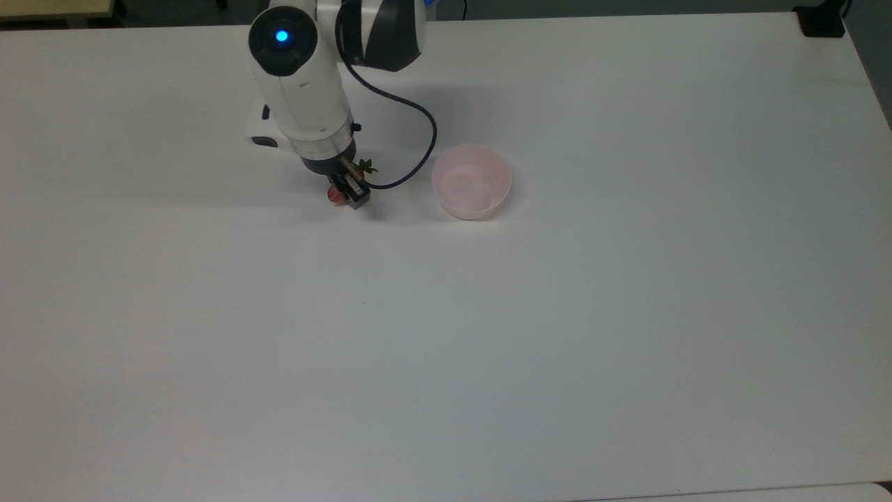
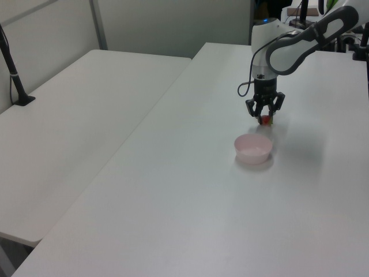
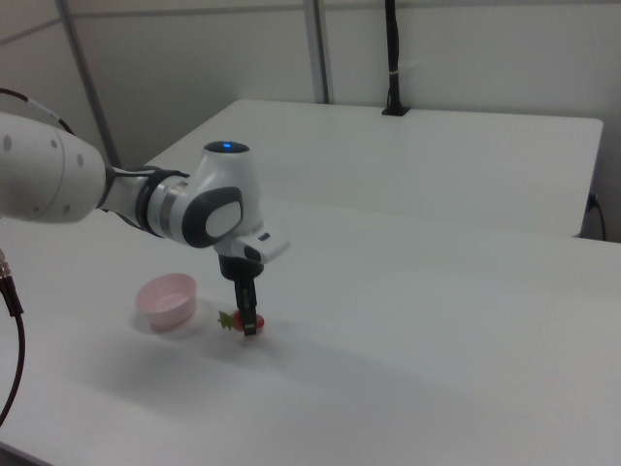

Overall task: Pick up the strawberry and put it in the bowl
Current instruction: 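Close the gripper on the red strawberry and lift it, then carry the strawberry over the pink bowl and lower it inside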

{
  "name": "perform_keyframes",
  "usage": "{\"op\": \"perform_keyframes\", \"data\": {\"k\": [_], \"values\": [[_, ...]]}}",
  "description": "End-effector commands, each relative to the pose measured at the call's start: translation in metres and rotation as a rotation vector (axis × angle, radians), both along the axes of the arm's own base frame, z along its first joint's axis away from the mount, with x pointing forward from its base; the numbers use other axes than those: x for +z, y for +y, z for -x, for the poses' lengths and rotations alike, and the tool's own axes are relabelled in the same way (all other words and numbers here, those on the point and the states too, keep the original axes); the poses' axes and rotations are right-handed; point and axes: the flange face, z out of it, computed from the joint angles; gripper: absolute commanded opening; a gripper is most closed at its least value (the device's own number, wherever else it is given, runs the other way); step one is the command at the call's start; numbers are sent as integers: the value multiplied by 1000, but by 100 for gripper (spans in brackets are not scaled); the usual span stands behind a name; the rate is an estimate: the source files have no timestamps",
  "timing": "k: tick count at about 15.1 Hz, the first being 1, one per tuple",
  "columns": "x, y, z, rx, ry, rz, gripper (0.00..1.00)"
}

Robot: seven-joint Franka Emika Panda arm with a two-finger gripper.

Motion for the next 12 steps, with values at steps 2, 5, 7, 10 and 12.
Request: {"op": "perform_keyframes", "data": {"k": [2,5,7,10,12], "values": [[62,66,-8,135,-57,-27,25],[70,124,-8,222,-75,-42,28],[67,143,-5,253,-69,-45,28],[54,163,-2,284,-46,-54,28],[50,171,-1,297,-42,-56,29]]}}
